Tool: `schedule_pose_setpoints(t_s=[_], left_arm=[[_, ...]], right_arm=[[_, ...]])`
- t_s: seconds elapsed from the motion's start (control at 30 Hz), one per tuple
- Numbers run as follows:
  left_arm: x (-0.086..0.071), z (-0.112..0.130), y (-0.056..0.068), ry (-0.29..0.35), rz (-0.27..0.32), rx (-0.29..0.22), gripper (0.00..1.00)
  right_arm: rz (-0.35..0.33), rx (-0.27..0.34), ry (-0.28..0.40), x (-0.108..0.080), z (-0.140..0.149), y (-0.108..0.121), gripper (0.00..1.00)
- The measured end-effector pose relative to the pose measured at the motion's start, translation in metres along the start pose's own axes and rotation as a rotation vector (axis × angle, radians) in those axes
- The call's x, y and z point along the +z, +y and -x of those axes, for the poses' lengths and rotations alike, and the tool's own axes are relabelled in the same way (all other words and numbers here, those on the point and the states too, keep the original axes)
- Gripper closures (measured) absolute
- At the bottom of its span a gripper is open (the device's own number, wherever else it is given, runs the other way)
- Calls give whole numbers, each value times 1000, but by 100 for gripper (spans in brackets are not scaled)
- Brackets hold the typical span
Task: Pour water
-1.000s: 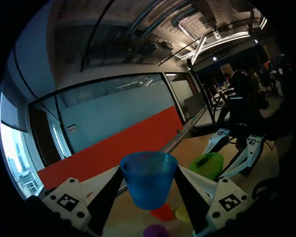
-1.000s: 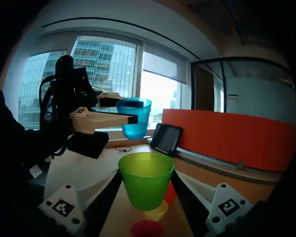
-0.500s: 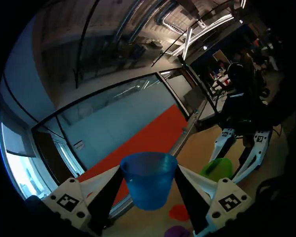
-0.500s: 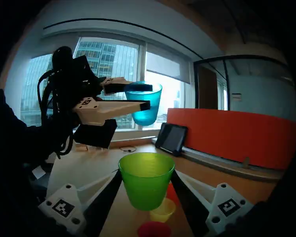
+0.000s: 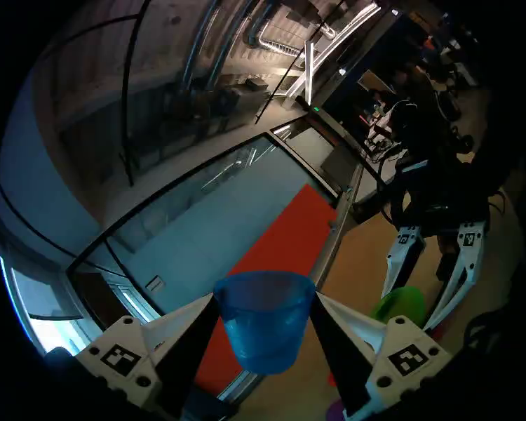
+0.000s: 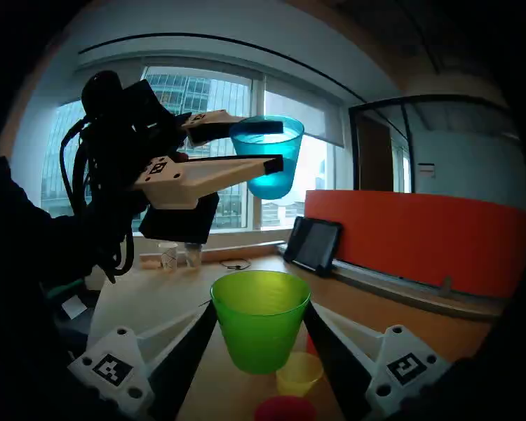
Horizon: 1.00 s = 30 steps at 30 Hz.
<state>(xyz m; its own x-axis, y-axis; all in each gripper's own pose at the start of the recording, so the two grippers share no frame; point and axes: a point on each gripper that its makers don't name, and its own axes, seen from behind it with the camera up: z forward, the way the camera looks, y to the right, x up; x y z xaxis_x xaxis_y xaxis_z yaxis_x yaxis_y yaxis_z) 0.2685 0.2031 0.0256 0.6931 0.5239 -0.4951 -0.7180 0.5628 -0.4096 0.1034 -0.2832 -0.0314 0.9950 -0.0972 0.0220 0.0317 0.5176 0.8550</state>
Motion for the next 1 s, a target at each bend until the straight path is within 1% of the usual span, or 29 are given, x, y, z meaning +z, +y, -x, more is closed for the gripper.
schedule_pose_setpoints(t_s=[0.2, 0.4, 0.7, 1.0], left_arm=[[3, -4, -2, 7, -6, 67, 13], [7, -7, -3, 14, -6, 121, 13], [10, -10, -6, 14, -19, 208, 13], [12, -13, -5, 16, -21, 291, 13]], right_arm=[[-7, -2, 2, 1, -2, -3, 10], [-11, -2, 4, 2, -3, -4, 10], [-10, -1, 4, 4, -3, -3, 10], [-5, 1, 6, 3, -4, 1, 10]])
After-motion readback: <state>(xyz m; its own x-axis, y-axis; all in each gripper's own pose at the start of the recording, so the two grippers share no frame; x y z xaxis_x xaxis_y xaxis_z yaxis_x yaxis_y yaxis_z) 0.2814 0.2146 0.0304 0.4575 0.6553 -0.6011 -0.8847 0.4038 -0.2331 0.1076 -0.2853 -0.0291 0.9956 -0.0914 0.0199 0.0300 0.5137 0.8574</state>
